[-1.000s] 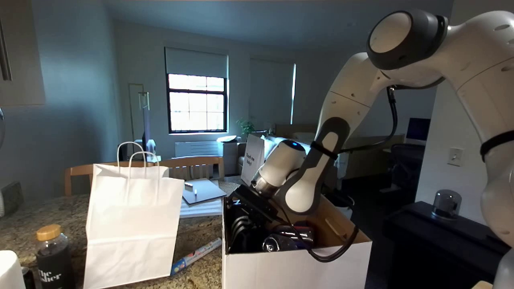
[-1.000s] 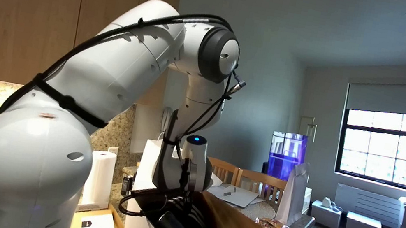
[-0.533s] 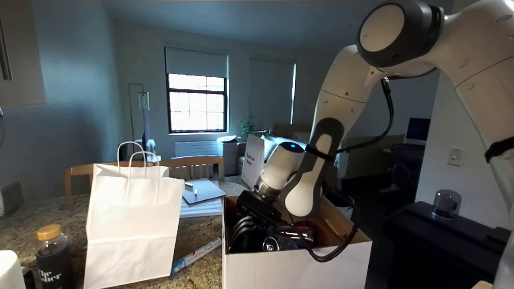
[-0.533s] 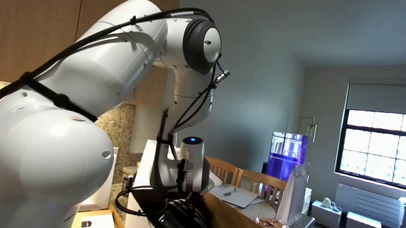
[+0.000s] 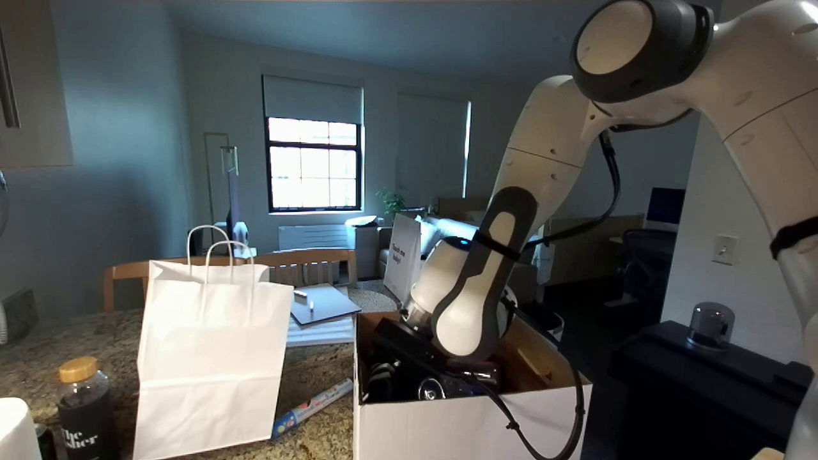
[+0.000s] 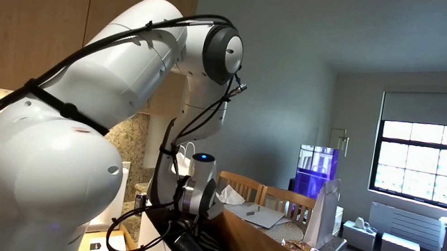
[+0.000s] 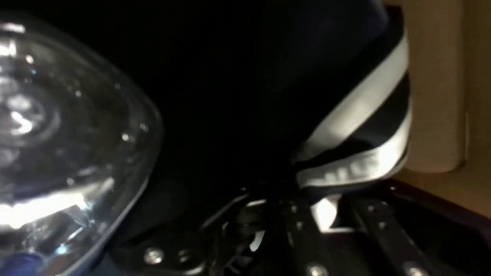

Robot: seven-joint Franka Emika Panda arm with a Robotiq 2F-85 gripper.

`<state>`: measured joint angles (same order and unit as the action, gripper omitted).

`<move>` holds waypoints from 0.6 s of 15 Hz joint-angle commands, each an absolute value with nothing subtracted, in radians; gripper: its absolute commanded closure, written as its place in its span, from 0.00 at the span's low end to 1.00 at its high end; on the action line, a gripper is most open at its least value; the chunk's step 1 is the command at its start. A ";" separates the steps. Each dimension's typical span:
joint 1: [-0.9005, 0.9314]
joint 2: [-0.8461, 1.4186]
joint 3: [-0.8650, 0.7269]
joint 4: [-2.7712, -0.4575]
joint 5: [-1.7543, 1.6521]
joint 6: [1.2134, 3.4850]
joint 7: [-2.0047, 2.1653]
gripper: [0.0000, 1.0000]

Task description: Take the jacket out of the box

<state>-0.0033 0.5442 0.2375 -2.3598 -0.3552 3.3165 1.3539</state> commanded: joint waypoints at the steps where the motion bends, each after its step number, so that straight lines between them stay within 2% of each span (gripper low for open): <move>1: -0.183 0.506 0.391 -2.462 -0.416 3.376 1.350 0.94; 9: -0.515 0.408 0.655 -2.604 -0.589 3.412 1.373 0.91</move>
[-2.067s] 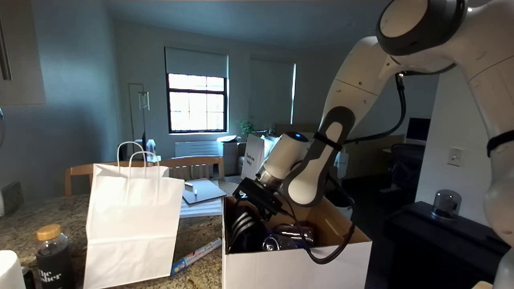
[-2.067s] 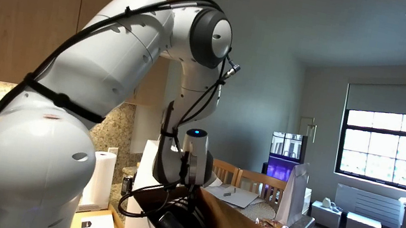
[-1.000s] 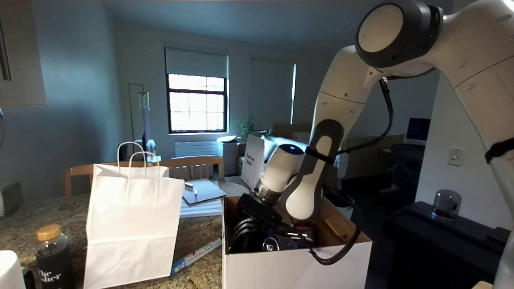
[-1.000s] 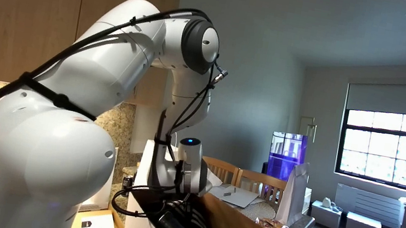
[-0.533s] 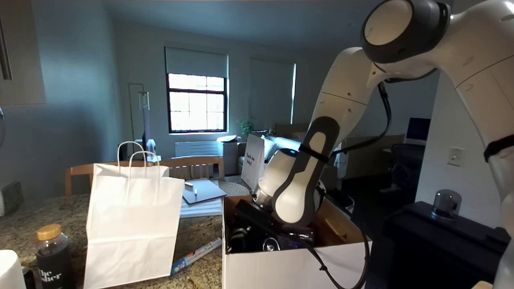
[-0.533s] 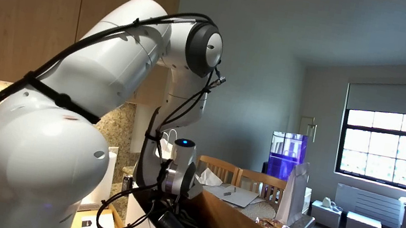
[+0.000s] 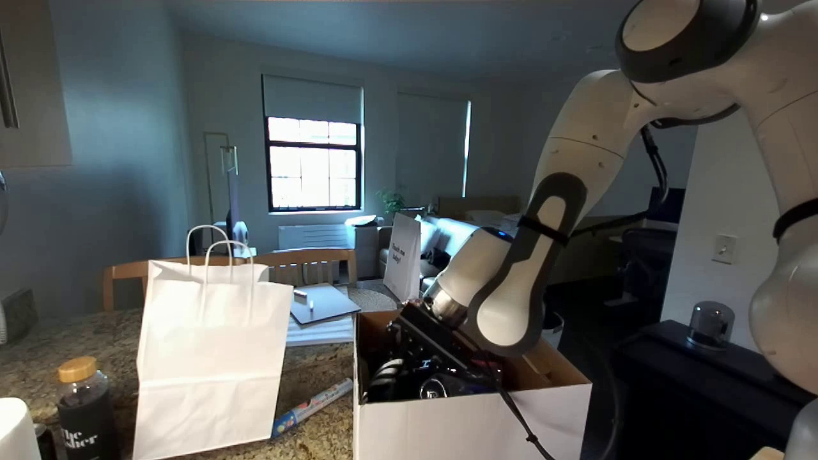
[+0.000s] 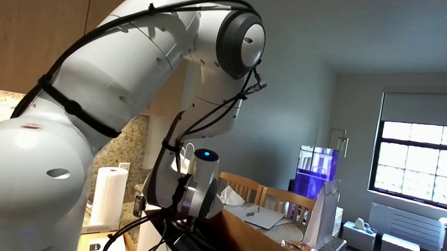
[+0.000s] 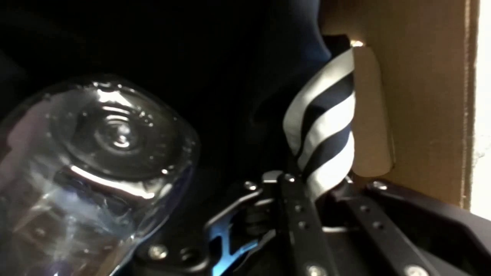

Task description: Take the jacket out of the box

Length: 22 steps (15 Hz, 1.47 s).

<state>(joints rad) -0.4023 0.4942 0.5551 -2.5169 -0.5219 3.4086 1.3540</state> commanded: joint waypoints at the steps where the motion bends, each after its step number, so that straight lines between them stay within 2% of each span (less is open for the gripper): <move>1: -0.563 0.391 0.706 -2.615 -0.623 3.394 1.375 0.91; 7: -0.817 0.431 0.980 -2.571 -0.706 3.210 1.381 0.93; 8: -0.836 0.429 1.004 -2.557 -0.687 3.172 1.374 0.68; 9: -0.848 0.419 1.019 -2.543 -0.672 3.139 1.374 0.68; 11: -0.853 0.426 1.027 -2.511 -0.669 3.122 1.362 0.57; 19: -0.723 0.571 0.902 -2.391 -0.657 2.943 1.358 0.05; 20: -0.644 0.538 0.833 -2.411 -0.475 2.972 1.233 0.02; 22: -0.589 0.536 0.757 -2.427 -0.332 3.024 1.189 0.00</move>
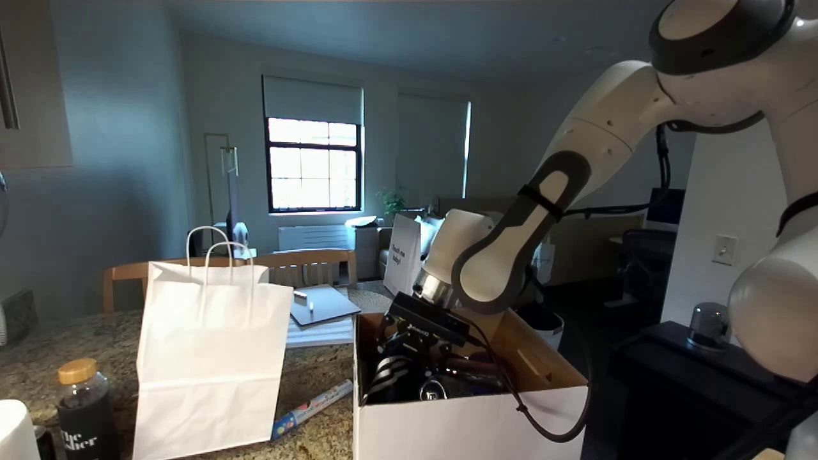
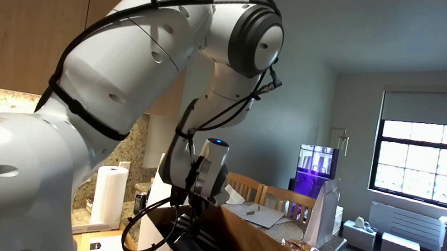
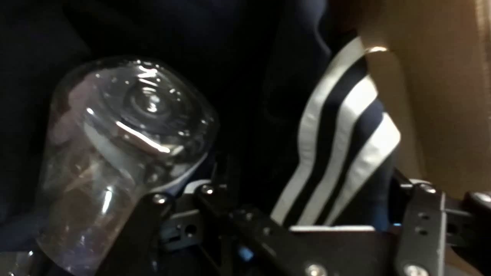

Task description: Take the jacket out of the box

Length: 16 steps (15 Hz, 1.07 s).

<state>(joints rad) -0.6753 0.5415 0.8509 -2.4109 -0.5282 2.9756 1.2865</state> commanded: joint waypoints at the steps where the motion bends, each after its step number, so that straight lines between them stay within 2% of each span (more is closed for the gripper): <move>1: -0.532 0.530 0.701 -2.425 -0.251 3.070 1.155 0.00; 4: -0.380 0.562 0.592 -2.389 -0.026 3.171 1.029 0.00; 7: -0.229 0.588 0.501 -2.346 0.106 3.178 0.958 0.01; 8: -0.202 0.606 0.491 -2.327 0.141 3.163 0.937 0.26; 9: -0.173 0.619 0.474 -2.309 0.171 3.145 0.922 0.26; 10: -0.167 0.640 0.481 -2.292 0.196 3.134 0.898 0.31; 16: -0.178 0.706 0.509 -2.236 0.324 3.122 0.795 0.70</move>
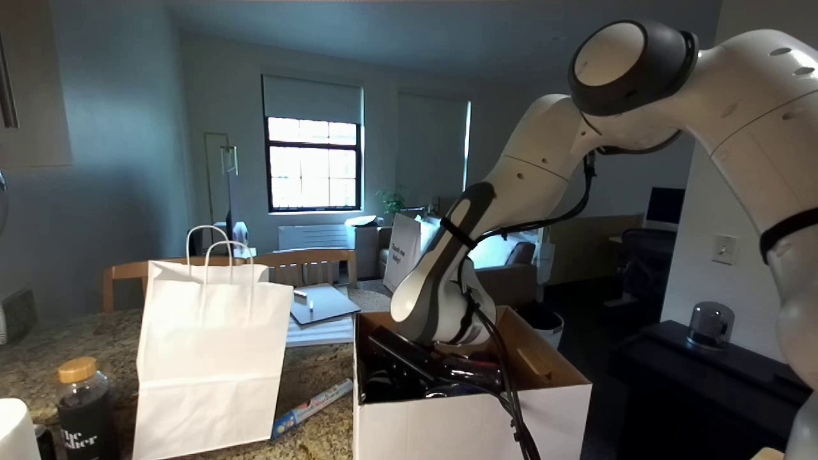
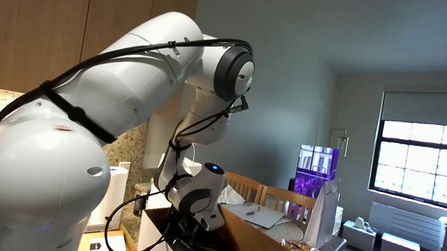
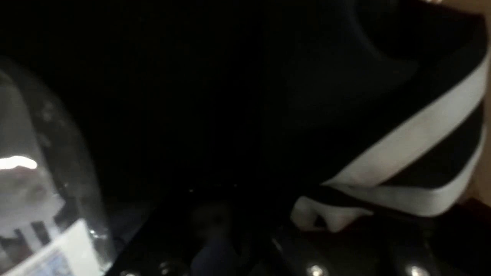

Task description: Take the jacket out of the box

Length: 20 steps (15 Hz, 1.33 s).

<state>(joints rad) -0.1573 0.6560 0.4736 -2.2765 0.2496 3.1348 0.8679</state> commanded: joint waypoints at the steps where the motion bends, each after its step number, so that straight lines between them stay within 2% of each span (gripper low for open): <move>1: -0.189 0.709 0.519 -2.235 0.343 3.123 0.782 0.76; 4: -0.184 0.706 0.515 -2.237 0.405 3.171 0.776 0.93; 6: -0.190 0.708 0.533 -2.235 0.429 3.197 0.773 0.97; 14: -0.400 0.765 0.746 -2.266 0.417 3.285 0.693 0.95; 17: -0.513 0.739 0.864 -2.362 0.394 3.410 0.666 0.95; 20: -0.567 0.668 0.900 -2.472 0.355 3.538 0.725 0.95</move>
<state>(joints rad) -0.4925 0.7337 0.8282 -2.3612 0.3927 3.4337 0.6919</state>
